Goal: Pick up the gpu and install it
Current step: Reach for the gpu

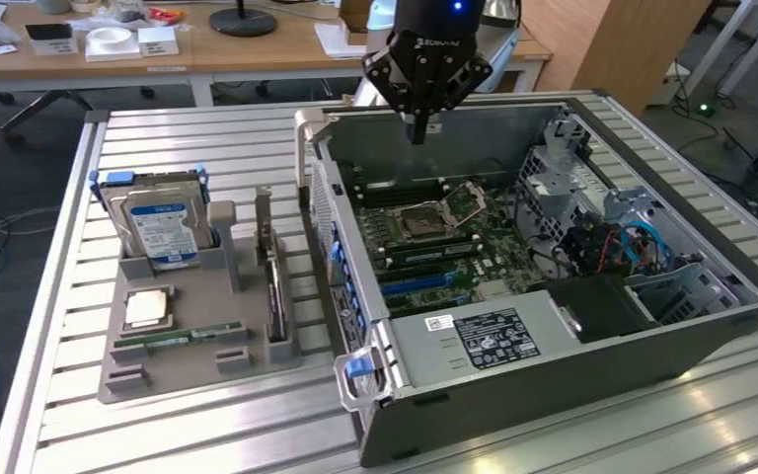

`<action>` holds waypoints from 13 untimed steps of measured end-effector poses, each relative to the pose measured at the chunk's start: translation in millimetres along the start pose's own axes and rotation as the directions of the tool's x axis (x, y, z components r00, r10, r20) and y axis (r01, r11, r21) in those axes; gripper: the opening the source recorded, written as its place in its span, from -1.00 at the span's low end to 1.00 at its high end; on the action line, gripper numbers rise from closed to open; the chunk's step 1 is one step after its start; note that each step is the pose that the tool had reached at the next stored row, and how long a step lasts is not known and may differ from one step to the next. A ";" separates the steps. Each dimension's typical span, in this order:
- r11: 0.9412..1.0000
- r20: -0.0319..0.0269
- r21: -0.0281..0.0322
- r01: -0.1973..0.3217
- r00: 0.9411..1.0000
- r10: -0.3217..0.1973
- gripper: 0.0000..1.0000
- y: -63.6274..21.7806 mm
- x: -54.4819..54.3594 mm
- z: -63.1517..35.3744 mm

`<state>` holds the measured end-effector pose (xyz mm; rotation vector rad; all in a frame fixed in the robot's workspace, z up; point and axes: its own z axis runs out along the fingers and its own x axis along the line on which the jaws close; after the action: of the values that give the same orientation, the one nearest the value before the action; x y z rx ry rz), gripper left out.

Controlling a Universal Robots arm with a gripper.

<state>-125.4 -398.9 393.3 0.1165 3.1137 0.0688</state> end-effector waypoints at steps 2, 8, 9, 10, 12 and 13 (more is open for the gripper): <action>1.000 0.000 0.000 0.000 1.000 0.000 -0.79 -0.2 2.9 0.0; 1.000 0.000 0.000 0.000 1.000 0.000 -0.79 -1.0 13.6 -0.2; 1.000 0.000 0.000 0.000 1.000 0.000 -0.79 -1.2 15.5 -0.3; 1.000 0.000 0.000 0.000 1.000 0.000 -0.79 -1.3 17.7 -0.3; 1.000 0.000 0.000 0.000 1.000 0.000 -0.79 -1.6 21.6 -0.4; 1.000 0.000 0.000 0.000 1.000 0.000 -0.79 -1.8 23.7 -0.5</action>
<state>-149.2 -398.9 393.1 0.1165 3.1137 0.0689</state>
